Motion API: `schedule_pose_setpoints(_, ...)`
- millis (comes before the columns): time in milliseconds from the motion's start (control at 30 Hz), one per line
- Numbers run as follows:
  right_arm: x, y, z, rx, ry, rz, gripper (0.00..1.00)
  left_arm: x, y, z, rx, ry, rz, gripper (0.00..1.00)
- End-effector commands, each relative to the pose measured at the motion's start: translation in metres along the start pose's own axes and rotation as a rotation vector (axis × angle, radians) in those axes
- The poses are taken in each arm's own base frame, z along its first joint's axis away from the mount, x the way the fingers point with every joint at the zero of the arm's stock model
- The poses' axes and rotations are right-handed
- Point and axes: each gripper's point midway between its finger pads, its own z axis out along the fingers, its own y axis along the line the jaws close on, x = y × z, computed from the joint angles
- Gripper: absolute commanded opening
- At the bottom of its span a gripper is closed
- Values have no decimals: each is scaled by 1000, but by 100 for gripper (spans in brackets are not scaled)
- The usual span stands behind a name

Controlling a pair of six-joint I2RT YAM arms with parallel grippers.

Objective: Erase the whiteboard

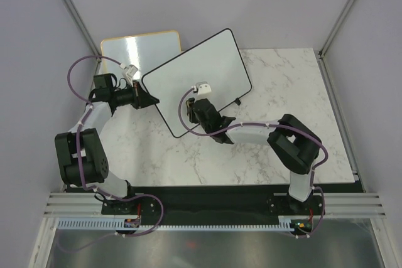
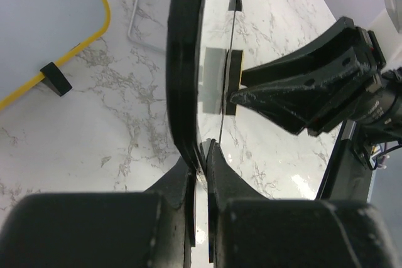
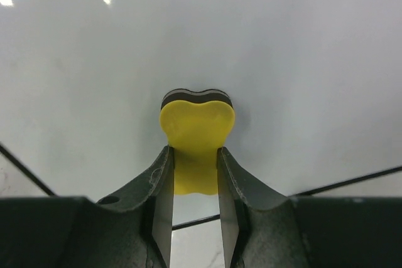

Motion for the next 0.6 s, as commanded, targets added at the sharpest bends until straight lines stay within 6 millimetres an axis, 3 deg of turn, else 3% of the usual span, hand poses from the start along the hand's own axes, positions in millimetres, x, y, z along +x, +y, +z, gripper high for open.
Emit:
schedule_pose_setpoints(0, -11, -94, 5, 228, -36, 87, 0, -20, 3, 8, -28, -23, 198, 2)
schedule_pose_setpoints(67, -25, -140, -1, 347, -76, 96, 0, -21, 3, 8, -27, -23, 202, 2)
schedule_pose_setpoints(100, -27, -152, -5, 378, -77, 86, 0, -21, 3, 8, -27, -23, 200, 2)
schedule_pose_setpoints(267, -41, -190, -1, 405, -84, 40, 0, -22, 5, 8, -31, -23, 197, 2)
schedule_pose_setpoints(467, -60, -182, 20, 309, -95, -59, 0, -23, 4, 15, -28, -18, 188, 2)
schedule_pose_setpoints(567, -64, -157, 23, 195, -89, -64, 0, -27, 0, 21, -22, -17, 189, 2)
